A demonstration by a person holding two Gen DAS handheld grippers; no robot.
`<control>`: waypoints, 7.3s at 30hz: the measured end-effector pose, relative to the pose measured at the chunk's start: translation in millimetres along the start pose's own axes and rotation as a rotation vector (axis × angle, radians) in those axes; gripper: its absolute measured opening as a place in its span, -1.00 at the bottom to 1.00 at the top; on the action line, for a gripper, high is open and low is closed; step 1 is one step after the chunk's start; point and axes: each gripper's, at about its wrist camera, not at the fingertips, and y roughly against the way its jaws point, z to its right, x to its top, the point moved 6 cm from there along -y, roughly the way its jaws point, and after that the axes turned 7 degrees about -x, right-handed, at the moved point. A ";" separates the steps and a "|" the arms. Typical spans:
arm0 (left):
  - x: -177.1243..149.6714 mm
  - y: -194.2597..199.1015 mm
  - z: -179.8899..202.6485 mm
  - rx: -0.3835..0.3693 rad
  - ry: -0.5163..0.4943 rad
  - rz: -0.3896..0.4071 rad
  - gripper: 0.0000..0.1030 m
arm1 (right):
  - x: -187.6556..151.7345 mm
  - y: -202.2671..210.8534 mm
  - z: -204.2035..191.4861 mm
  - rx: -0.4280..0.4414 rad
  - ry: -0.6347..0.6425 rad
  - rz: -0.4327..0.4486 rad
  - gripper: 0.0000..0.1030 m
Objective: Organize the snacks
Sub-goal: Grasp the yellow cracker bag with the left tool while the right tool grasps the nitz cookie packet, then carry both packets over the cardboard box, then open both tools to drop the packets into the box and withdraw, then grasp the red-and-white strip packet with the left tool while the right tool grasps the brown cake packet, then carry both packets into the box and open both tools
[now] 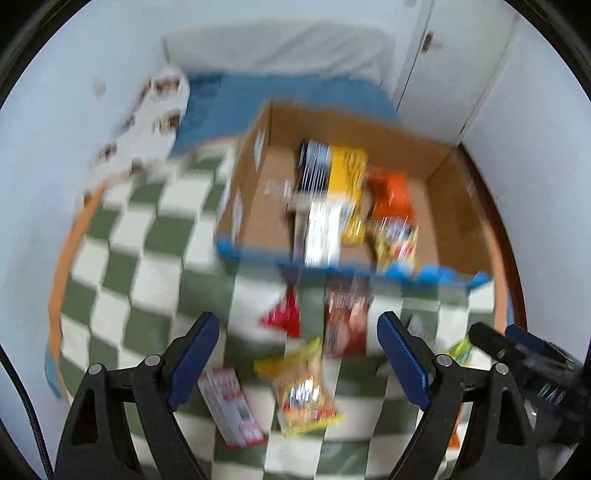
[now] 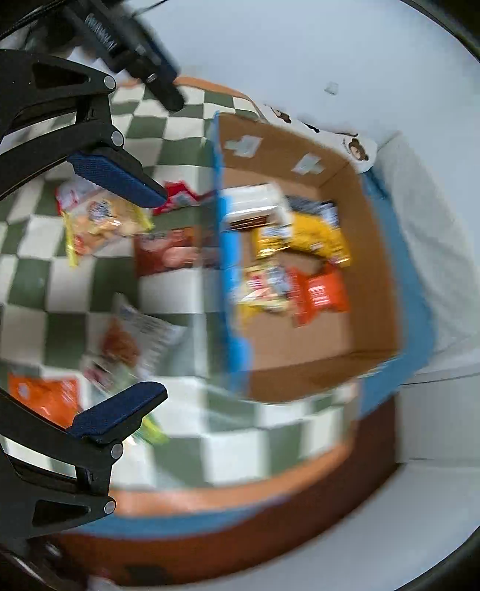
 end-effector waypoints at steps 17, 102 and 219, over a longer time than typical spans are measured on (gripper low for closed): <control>-100.0 -157.0 -26.9 -0.074 0.276 -0.430 0.70 | -51.1 -157.5 54.1 -0.003 -0.264 -0.247 0.37; 209.0 -165.2 -24.2 0.061 -0.070 -0.278 0.42 | 229.2 -128.3 -5.2 -0.168 0.087 -0.062 0.82; -172.9 -108.9 -11.1 -0.105 0.065 -0.375 -0.18 | -159.0 -143.7 -23.3 -0.069 0.006 -0.227 0.17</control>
